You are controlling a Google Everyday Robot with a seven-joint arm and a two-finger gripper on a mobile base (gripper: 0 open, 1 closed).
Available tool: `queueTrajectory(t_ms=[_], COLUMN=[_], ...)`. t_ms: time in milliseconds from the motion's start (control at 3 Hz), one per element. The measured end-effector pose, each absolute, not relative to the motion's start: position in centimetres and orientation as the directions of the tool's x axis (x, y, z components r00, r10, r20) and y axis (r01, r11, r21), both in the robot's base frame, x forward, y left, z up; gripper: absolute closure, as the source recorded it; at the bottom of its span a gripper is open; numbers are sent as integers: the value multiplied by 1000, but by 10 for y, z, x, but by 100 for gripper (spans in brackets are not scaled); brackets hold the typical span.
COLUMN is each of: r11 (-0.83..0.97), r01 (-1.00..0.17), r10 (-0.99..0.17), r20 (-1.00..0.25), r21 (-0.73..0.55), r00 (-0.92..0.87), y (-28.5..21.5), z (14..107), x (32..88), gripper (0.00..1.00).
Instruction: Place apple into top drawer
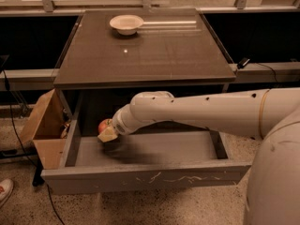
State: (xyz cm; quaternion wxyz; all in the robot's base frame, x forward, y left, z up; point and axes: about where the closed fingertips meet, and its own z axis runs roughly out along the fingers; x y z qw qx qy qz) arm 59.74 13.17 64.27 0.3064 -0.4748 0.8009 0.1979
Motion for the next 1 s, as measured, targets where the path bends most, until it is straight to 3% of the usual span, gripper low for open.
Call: queueTrajectory(t_ms=[1000], r11=[485], r01=[-873], r10=[-597], r20=[-714], r21=[42], r00=[-366], y=[151], z=[633], x=[610], gripper=[6])
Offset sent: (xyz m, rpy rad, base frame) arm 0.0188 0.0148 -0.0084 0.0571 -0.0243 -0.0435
